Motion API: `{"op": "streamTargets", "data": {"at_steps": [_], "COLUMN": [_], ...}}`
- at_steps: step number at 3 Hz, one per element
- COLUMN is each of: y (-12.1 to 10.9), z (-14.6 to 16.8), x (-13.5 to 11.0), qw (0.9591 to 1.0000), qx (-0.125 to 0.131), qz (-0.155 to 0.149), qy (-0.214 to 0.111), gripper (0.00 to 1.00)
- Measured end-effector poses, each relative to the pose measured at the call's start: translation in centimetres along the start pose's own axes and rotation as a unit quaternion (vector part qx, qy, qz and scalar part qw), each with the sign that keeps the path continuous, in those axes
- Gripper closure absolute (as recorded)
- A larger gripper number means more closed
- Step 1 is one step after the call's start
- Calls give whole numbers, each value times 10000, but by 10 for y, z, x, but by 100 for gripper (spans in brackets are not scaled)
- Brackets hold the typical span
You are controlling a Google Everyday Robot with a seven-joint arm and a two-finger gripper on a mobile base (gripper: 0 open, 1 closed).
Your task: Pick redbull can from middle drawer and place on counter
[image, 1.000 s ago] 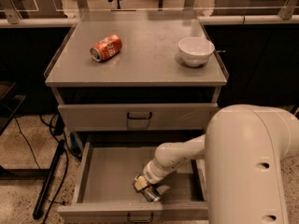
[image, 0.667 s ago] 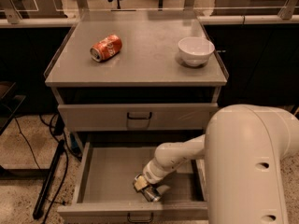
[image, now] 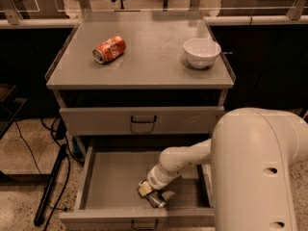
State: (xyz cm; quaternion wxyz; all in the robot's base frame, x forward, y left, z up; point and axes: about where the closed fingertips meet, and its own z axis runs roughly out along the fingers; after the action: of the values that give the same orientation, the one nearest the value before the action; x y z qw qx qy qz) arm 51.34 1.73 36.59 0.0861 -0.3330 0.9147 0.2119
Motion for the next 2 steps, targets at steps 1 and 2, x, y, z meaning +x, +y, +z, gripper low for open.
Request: {"op": "streamTargets", "data": {"at_steps": [1,2], "y": [8,26], "z": [-29,-78], "x": [-3,-5], "qw": [9997,9985], "qx": [-208,-456], "qz": [-60,-245], "qy": [-110,-197], "gripper": [100,100]}}
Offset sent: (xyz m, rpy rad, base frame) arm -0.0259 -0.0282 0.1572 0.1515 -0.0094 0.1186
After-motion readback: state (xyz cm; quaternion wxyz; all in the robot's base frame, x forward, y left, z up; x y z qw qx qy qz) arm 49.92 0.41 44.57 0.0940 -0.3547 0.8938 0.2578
